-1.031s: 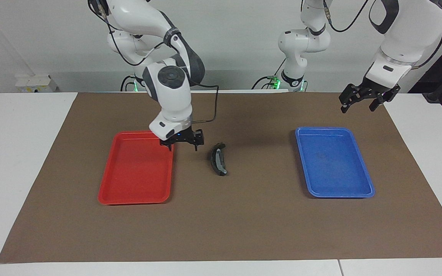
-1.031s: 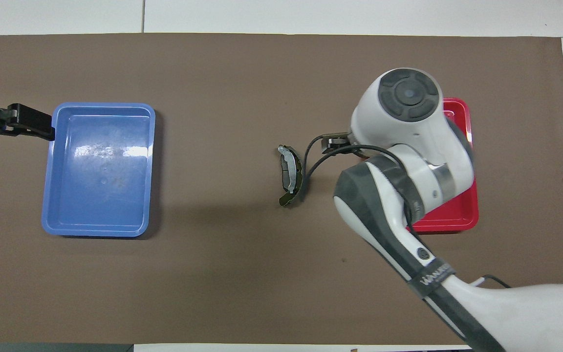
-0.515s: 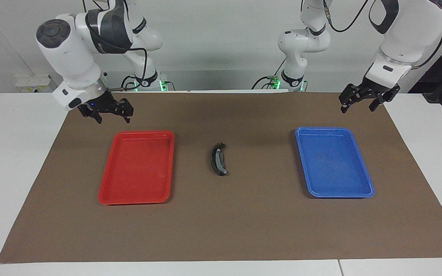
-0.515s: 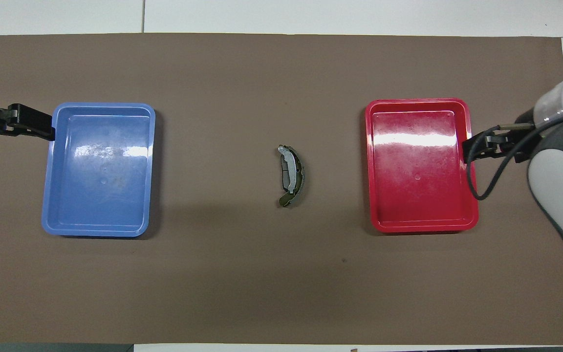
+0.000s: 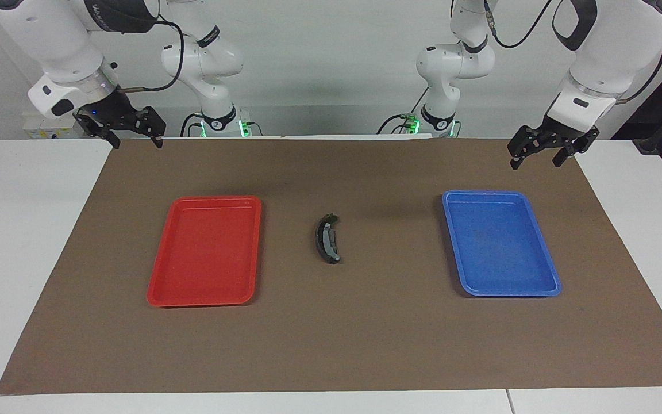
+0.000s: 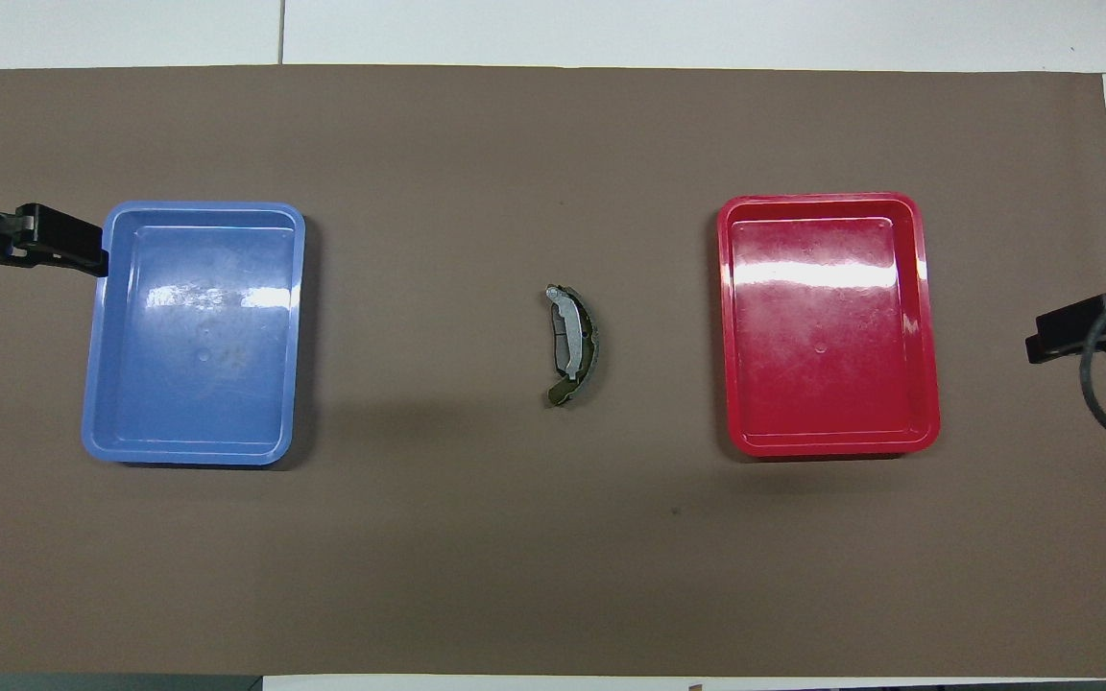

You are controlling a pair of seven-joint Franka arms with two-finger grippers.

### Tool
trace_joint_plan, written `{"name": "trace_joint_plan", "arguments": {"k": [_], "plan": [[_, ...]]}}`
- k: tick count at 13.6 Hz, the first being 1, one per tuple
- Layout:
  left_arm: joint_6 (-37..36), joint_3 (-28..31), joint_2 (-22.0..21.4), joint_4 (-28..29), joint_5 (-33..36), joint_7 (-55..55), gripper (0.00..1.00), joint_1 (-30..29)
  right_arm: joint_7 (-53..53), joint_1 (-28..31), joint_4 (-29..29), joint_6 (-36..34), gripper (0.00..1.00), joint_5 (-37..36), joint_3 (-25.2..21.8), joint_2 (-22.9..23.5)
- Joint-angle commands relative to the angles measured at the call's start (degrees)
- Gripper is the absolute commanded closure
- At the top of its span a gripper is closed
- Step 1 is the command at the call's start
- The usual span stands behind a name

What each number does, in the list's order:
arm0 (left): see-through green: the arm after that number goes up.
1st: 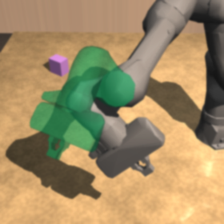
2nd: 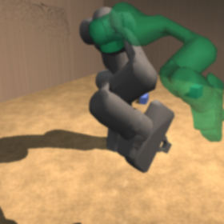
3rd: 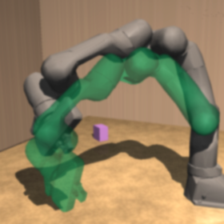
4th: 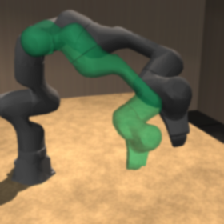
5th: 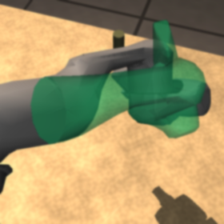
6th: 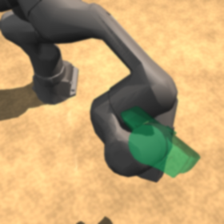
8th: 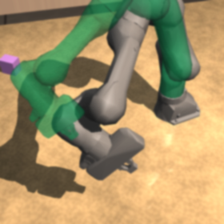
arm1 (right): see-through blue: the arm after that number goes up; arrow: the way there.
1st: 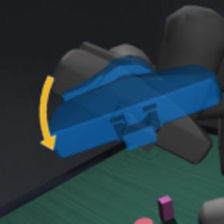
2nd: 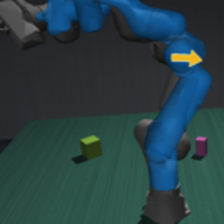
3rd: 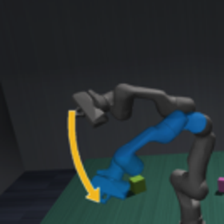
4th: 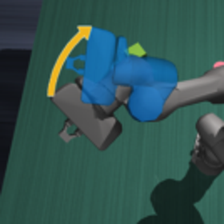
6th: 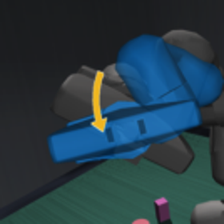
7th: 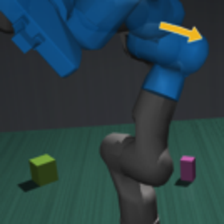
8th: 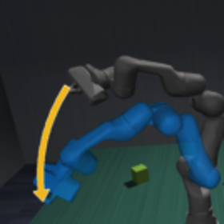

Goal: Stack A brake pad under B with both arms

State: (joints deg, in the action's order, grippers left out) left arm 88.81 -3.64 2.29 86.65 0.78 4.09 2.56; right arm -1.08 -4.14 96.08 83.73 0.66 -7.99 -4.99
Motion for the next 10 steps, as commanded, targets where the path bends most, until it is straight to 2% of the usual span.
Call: {"name": "trace_joint_plan", "arguments": {"k": [1, 10], "plan": [[-0.5, 0.6, -1.6, 1.6, -0.7, -0.9, 0.00, 0.3, -0.9, 0.1, -0.4, 0.0, 0.00, 0.1, 0.0, 0.4], [-2.8, 0.3, -1.8, 1.7, -0.7, -2.2, 0.00, 0.4, -0.9, 0.1, -0.9, 3.8, 0.00, -2.8, 0.8, 0.8]]}}
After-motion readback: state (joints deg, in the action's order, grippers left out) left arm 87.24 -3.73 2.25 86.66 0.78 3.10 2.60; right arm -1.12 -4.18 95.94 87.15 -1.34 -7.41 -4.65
